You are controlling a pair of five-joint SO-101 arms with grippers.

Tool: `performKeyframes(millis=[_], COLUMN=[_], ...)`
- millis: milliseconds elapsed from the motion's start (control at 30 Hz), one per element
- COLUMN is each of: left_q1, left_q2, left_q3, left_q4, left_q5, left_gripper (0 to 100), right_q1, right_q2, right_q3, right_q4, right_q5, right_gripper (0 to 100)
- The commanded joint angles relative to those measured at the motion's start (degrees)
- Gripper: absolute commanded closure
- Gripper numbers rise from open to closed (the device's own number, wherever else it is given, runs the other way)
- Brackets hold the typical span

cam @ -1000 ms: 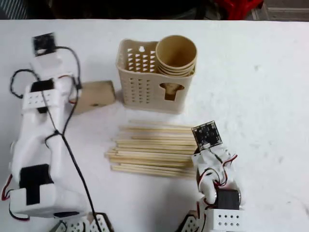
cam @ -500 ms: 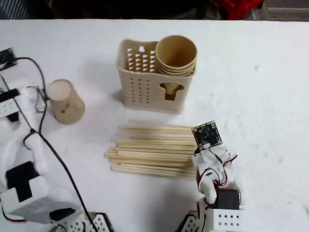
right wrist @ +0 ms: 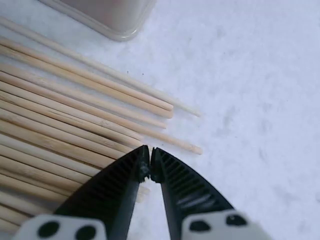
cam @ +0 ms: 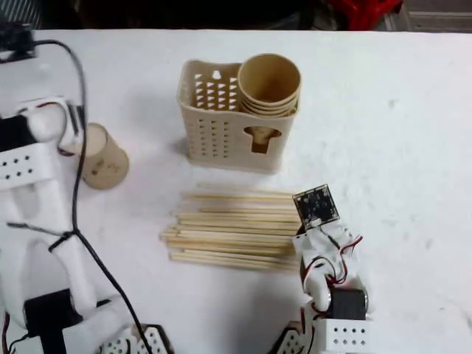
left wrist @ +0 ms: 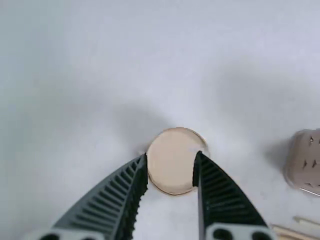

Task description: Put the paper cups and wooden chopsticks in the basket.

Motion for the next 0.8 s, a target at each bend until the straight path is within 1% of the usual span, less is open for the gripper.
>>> performKeyframes(millis=[0,167,267,433,767], left_q1=[0.7,-3.1,-4.9,-9.2,-19.2], left_q2=[-2.6,-2.6,-2.6,-2.6,-2.9], left_q3=[4.8,13.6,18.4,24.3,24.8], left_q4=[-6.1,-13.1,-17.2,-22.4,-23.2], left_q5=[-1.1,-1.4,-5.3,-6.5,-12.8], left_gripper=[83,83,83,83,83], right_q1=[-0.2,-0.2,-0.3,-0.2,-0.2], right_q2=[0.0,0.0,0.0,0.0,0.0], right_q3=[0.5,0.5,0.5,0.5,0.5], right_q4=[-0.8,-0.8,-0.8,-0.8,-0.8], right_q5=[0.4,0.4,0.4,0.4,0.4], right_gripper=[98.1,98.1,98.1,98.1,98.1])
